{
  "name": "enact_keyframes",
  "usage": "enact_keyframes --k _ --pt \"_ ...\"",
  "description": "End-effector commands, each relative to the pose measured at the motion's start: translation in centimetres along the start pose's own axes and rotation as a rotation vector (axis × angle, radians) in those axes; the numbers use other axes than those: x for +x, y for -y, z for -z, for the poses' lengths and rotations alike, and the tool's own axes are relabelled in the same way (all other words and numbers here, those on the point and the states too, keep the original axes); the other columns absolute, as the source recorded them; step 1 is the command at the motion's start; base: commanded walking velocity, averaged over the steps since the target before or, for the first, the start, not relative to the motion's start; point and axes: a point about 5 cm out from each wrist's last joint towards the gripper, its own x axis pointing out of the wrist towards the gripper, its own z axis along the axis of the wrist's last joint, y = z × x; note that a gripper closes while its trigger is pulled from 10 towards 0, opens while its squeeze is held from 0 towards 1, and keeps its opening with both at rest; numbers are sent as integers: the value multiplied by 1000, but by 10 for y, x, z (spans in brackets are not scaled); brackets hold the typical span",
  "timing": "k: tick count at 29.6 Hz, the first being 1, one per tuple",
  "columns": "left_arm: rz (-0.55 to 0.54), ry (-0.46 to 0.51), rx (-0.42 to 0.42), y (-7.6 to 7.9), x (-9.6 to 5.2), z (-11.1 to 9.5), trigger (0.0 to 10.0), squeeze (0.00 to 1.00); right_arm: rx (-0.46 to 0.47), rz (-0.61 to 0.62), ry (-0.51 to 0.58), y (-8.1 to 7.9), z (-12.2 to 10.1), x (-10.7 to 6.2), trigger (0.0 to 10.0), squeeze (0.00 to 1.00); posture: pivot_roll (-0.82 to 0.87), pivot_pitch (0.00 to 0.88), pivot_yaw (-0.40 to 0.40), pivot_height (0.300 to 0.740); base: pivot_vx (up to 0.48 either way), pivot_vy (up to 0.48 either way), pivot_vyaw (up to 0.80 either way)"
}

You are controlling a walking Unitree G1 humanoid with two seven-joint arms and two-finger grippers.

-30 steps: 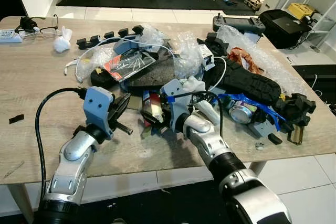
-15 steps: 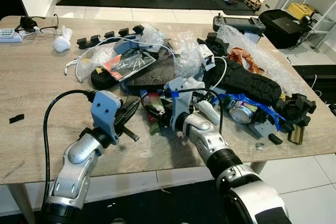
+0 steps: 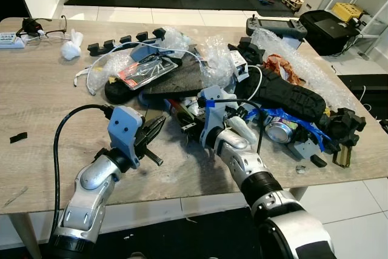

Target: Picking trash to rubbish bin

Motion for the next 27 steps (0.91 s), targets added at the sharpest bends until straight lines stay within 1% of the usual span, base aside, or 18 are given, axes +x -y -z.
enact_keyframes --k 1,3,5,7,8,11,12,14,16,20,27 --pt "27 -2 -14 5 -1 0 10000 0 41 20 10 2 0 -3 0 0 -2 176 -86 740 0 0 0" --pt "35 -4 -15 6 -1 0 10000 0 75 35 24 -2 -3 -4 0 0 0 175 -85 740 0 0 0" --pt "51 -8 -11 8 -2 0 10000 0 95 41 52 -10 -9 -10 0 0 2 175 -86 740 0 0 0" --pt "63 -12 -10 9 -3 0 10000 0 100 34 72 -17 -15 -23 0 0 -1 180 -84 740 0 0 0" --pt "63 -12 -10 9 -3 0 10000 0 100 34 72 -17 -15 -23 0 0 -1 180 -84 740 0 0 0" --pt "70 -15 -14 11 -5 -1 10000 0 103 50 74 -20 -19 -38 0 0 -6 181 -82 740 0 0 0" --pt "70 -15 -14 11 -5 -1 10000 0 103 50 74 -20 -19 -38 0 0 -6 181 -82 740 0 0 0" --pt "77 -21 -20 12 -7 1 10000 0 97 81 56 -19 -17 -51 0 0 -13 186 -79 740 0 0 0" --pt "77 -21 -20 12 -7 1 10000 0 97 81 56 -19 -17 -51 0 0 -13 186 -79 740 0 0 0" --pt "81 -25 -32 17 -7 1 10000 0 109 127 29 -22 -16 -69 0 0 -18 187 -75 740 0 0 0" --pt "87 -31 -36 17 -11 0 10000 0 124 156 27 -30 -24 -79 0 0 -17 186 -76 740 0 0 0"
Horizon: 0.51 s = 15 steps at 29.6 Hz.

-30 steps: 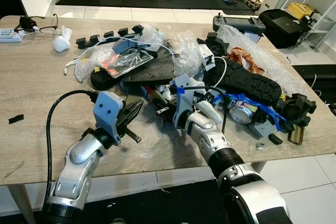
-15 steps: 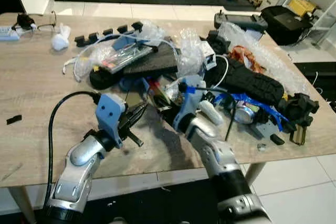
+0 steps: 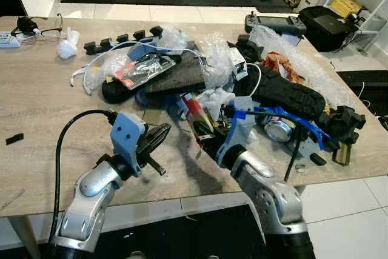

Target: Picking trash to rubbish bin

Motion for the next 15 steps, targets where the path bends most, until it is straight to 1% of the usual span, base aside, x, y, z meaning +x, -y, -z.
enact_keyframes --k 1,5,7,8,9,10,11,15 --pt "29 -25 -10 5 -4 3 10000 0 8 20 -2 0 -1 -6 0 0 -17 186 -77 740 0 0 0" --pt "33 -32 -11 5 -5 4 10000 0 12 33 0 0 -2 -8 0 0 -15 185 -78 740 0 0 0" --pt "44 -45 -16 7 -7 5 10000 0 4 65 12 2 -6 -16 0 0 -15 185 -76 740 0 0 0" --pt "44 -45 -16 7 -7 5 10000 0 4 65 12 2 -6 -16 0 0 -15 185 -76 740 0 0 0" --pt "50 -49 -21 8 -9 5 10000 0 0 78 15 4 -9 -22 0 0 -16 186 -74 740 0 0 0" --pt "60 -56 -30 10 -12 5 10000 0 -1 101 13 4 -13 -34 0 0 -20 191 -69 740 0 0 0" --pt "60 -56 -30 10 -12 5 10000 0 -1 101 13 4 -13 -34 0 0 -20 191 -69 740 0 0 0" --pt "68 -61 -35 12 -14 5 10000 0 11 146 26 6 -19 -48 0 0 -26 191 -64 740 0 0 0"
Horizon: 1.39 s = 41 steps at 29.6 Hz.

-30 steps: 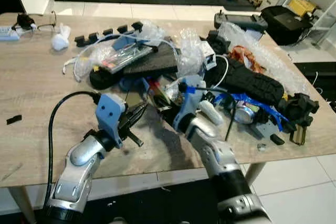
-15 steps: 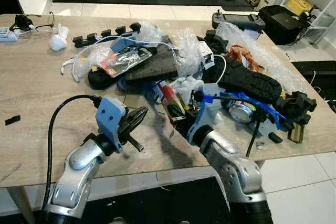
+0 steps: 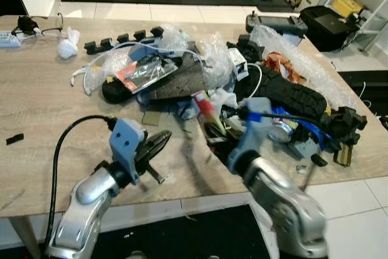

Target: Picking trash to rubbish bin

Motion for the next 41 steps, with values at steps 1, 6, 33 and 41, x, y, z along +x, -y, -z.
enact_keyframes --k 1,6,33,41 --pt "30 -17 -5 5 -2 2 10000 0 3 22 6 1 -3 -7 0 0 -26 191 -64 740 0 0 0" --pt "47 -11 -14 6 0 0 10000 0 -84 159 199 19 -32 -12 0 0 -29 195 -55 740 0 0 0" --pt "-250 49 50 -21 10 -10 10000 0 -426 32 67 61 -8 43 10000 514 -13 195 -65 740 0 0 0" --pt "-247 46 55 -19 10 -10 10000 0 -427 12 55 62 0 51 10000 0 -9 184 -69 740 0 0 0"
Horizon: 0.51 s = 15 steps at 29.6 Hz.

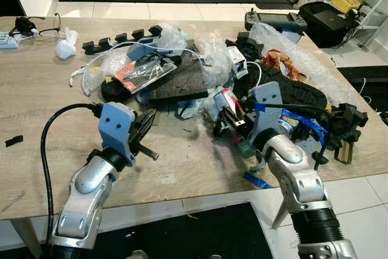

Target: Picking trash to rubbish bin

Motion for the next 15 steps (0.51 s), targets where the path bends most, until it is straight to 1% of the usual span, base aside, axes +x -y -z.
enact_keyframes --k 1,3,5,9,11,12,13,14,15 --pt "7 -18 -5 4 -2 5 10000 0 -14 10 -16 2 5 -1 10000 0 -9 184 -69 740 0 0 0" --pt "9 -20 -1 4 -2 5 10000 0 -19 11 -26 3 8 -1 10000 0 -9 182 -69 740 0 0 0" --pt "10 -20 2 4 -1 5 10000 0 -44 8 -48 4 12 -1 10000 0 -8 180 -69 740 0 0 0" --pt "11 -18 1 4 0 5 10000 0 -52 5 -47 4 11 -1 10000 0 -8 176 -70 740 0 0 0" --pt "11 -18 -1 4 0 5 10000 0 -47 14 -28 5 7 -1 10000 0 -9 173 -70 740 0 0 0" --pt "7 -15 -5 3 0 5 10000 0 -21 35 47 8 -8 -3 10000 12 -11 171 -70 740 0 0 0" --pt "7 -15 -5 3 0 5 10000 0 -21 35 47 8 -8 -3 10000 12 -11 171 -70 740 0 0 0" --pt "5 -14 -7 3 0 5 10000 0 -10 40 75 9 -14 -3 10000 12 -11 171 -70 740 0 0 0" --pt "4 -12 -11 3 0 5 10000 0 -14 47 95 11 -19 -4 10000 1000 -11 171 -70 740 0 0 0"
